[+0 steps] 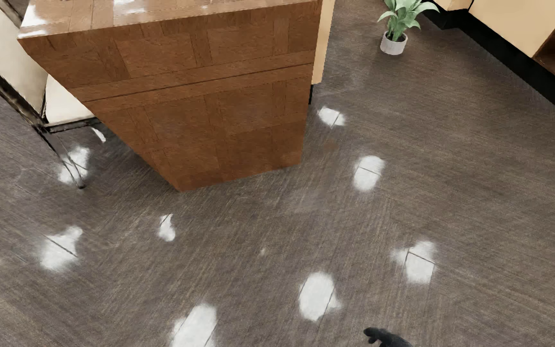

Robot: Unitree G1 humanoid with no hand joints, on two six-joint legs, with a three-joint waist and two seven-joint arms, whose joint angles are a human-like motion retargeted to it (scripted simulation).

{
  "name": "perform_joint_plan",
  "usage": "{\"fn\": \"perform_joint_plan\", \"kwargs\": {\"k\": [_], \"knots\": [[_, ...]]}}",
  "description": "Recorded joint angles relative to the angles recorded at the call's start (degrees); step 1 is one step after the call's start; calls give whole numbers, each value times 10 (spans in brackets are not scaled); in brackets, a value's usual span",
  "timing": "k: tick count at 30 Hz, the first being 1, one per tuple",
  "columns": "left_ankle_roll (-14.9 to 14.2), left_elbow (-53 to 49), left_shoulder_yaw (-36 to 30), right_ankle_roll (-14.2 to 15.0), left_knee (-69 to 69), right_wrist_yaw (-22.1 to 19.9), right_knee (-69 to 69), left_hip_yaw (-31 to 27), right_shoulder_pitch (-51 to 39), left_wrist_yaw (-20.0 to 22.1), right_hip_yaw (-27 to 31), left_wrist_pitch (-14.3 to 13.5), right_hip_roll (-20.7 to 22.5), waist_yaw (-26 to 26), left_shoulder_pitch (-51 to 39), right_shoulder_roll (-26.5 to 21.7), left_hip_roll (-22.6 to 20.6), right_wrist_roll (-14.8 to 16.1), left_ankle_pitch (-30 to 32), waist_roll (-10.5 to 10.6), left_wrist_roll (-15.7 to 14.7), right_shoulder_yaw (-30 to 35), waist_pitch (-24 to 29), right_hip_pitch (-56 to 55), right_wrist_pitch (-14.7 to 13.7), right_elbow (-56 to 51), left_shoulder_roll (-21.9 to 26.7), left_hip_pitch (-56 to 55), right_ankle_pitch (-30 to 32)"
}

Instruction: Head to the chair

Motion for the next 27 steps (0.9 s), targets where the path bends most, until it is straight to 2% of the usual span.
{"fn": "perform_joint_plan", "kwargs": {"k": [1, 2, 3, 4, 6, 7, 8, 9, 10, 12, 13, 16, 18, 19, 22, 23, 24, 26, 27], "knots": [[7, 2, 6, 11, -14, -2, 2, 63, 3, 5, -8, 4, -9, 0, 0, -1, 22, 5, 10, 0, 3, 1, -2, 7, 3, -7, -1, 17, 1], [-5, 6, 11, 25, -21, -4, 6, 101, 10, 10, -15, 7, -21, 1, -4, -5, 29, 13, 30, 1, 5, -1, -4, 13, 3, -16, -4, 31, 2], [-37, 10, 16, 41, -17, -10, 12, 101, 19, 17, -19, 10, -37, 3, -9, -11, 20, 19, 28, 1, 3, -2, -5, 19, 2, -26, -8, 35, 4], [-37, 18, 14, 53, -10, -15, 18, 97, 30, 18, -17, 9, -57, 6, -18, -20, 2, 25, 14, -1, 4, -3, -5, 24, 1, -34, -11, 36, 12], [-13, 42, 2, 56, -1, -17, 68, 103, 57, 6, -4, 0, -119, 7, -44, -36, -49, 32, -13, -10, 9, -5, -2, 12, 4, -44, -13, 45, 56], [0, 52, -12, 14, -10, -13, 120, 102, 69, 0, 6, -4, -157, 6, -60, -44, -83, 33, -21, -17, 22, -3, -1, -12, 6, -45, -10, 53, 89], [13, 62, -23, -98, -25, -10, 177, 99, 86, 4, -3, -11, -200, 4, -75, -46, -117, 33, -25, -26, 35, 0, 1, -37, 12, -45, -7, 63, 113], [25, 66, -28, -151, -43, -6, 234, 91, 102, 5, -7, -20, -226, 0, -92, -44, -149, 32, -27, -35, 40, 3, 3, -62, 16, -45, -3, 76, 103], [36, 64, -33, -166, -59, -2, 299, 74, 120, -3, 22, -26, -221, -9, -113, -38, -176, 28, -29, -43, 39, 5, 6, -99, 19, -47, 2, 87, 76], [55, 56, -60, -156, -82, -1, 422, 25, 154, -35, 97, -46, -160, -30, -152, -13, -219, 32, -31, -54, 40, -4, 10, -185, 22, -50, 21, 106, 55], [63, 51, -82, -150, -91, -3, 463, -2, 167, -53, 111, -57, -128, -38, -171, 1, -238, 33, -33, -57, 48, -10, 11, -222, 23, -46, 33, 114, 55], [88, 28, -163, -143, -124, 12, 482, -87, 198, -92, 104, -84, -41, -58, -226, 25, -293, 21, -35, -62, 77, 6, 11, -307, 17, -32, 56, 145, 62], [105, 3, -204, -126, -148, 36, 415, -139, 207, -102, 127, -100, 54, -63, -245, 24, -325, 5, -36, -62, 74, 30, 10, -349, 6, -26, 55, 175, 72], [114, -9, -223, -116, -158, 45, 349, -162, 209, -106, 117, -107, 85, -63, -250, 22, -338, 0, -36, -62, 68, 36, 9, -353, 1, -28, 53, 188, 80], [137, -34, -277, -72, -167, 36, 70, -228, 216, -120, 47, -125, 140, -59, -253, 19, -375, 7, -39, -62, 45, 13, 2, -310, 2, -45, 45, 221, 94], [143, -36, -292, -75, -162, 27, -3, -247, 217, -127, 32, -128, 150, -57, -248, 18, -386, 11, -38, -61, 39, 1, 1, -285, 6, -51, 45, 234, 93], [150, -34, -305, -85, -150, 19, -33, -264, 216, -132, 31, -128, 156, -57, -240, 15, -396, 16, -32, -58, 36, -11, 0, -263, 10, -54, 45, 251, 87], [154, -20, -310, -208, -123, 7, -10, -284, 207, -133, 50, -109, 152, -57, -213, 11, -403, 22, 4, -46, 40, -36, -2, -243, 22, -55, 50, 282, 131], [148, -9, -298, -224, -88, 0, 41, -285, 198, -122, 49, -89, 139, -58, -191, 9, -404, 25, 30, -36, 42, -51, -2, -249, 28, -52, 50, 286, 119]]}}
